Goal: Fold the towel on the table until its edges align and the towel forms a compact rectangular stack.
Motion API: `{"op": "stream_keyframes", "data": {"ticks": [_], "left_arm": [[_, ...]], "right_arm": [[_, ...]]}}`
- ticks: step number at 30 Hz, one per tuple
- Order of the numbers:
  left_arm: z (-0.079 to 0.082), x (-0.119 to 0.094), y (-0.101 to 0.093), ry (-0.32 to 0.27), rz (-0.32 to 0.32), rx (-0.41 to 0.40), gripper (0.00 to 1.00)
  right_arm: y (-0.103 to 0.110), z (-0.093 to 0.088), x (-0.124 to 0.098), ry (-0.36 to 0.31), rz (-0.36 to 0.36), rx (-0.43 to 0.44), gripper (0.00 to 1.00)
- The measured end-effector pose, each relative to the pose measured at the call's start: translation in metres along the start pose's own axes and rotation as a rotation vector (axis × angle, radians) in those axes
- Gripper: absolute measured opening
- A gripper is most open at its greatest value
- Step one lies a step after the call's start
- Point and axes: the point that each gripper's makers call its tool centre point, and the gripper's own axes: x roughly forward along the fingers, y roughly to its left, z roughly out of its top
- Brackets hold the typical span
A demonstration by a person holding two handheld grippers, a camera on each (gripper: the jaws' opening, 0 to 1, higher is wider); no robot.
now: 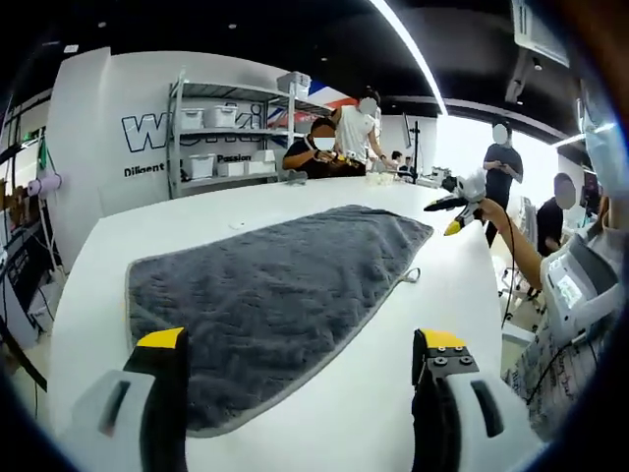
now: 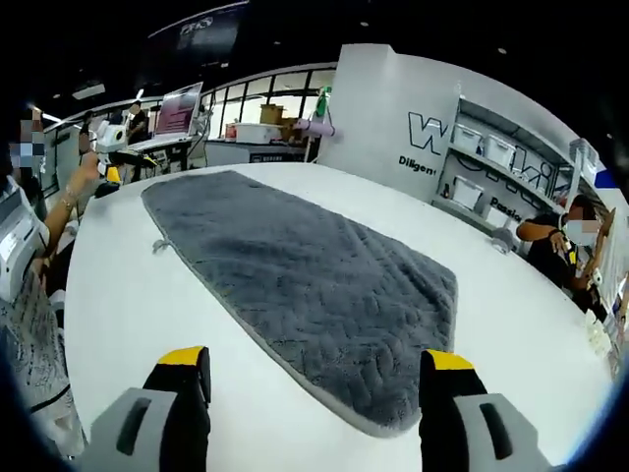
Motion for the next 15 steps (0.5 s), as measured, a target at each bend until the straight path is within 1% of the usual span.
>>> {"op": "stream_keyframes", "data": {"ticks": [1, 2, 4, 6, 8, 12, 14, 15], "left_arm": [[-0.010, -0.001, -0.002, 0.031, 0.000, 0.002, 0.99], [-0.017, -0.001, -0.003, 0.045, -0.008, 0.007, 0.99], [-0.034, -0.003, -0.009, 0.095, -0.038, -0.015, 0.98], [-0.042, -0.003, -0.009, 0.097, -0.048, -0.029, 0.98], [-0.048, -0.005, -0.009, 0.094, -0.074, -0.076, 0.98], [-0.052, -0.007, -0.005, 0.071, -0.096, -0.146, 0.95], [-0.050, -0.006, 0.001, 0.034, -0.098, -0.198, 0.93], [-0.050, -0.007, 0.002, 0.026, -0.105, -0.216, 0.93]], "right_arm": [[0.002, -0.003, 0.000, 0.006, 0.008, 0.008, 0.89], [0.004, -0.006, 0.000, 0.016, 0.015, 0.020, 0.87], [0.008, -0.011, 0.000, 0.028, 0.033, 0.025, 0.85], [0.010, -0.014, 0.000, 0.027, 0.051, 0.039, 0.84], [0.010, -0.016, 0.001, 0.032, 0.062, 0.055, 0.81], [0.010, -0.017, 0.001, 0.034, 0.066, 0.065, 0.71], [0.008, -0.019, 0.003, 0.035, 0.069, 0.081, 0.69], [0.007, -0.020, 0.003, 0.042, 0.072, 0.093, 0.69]]}}
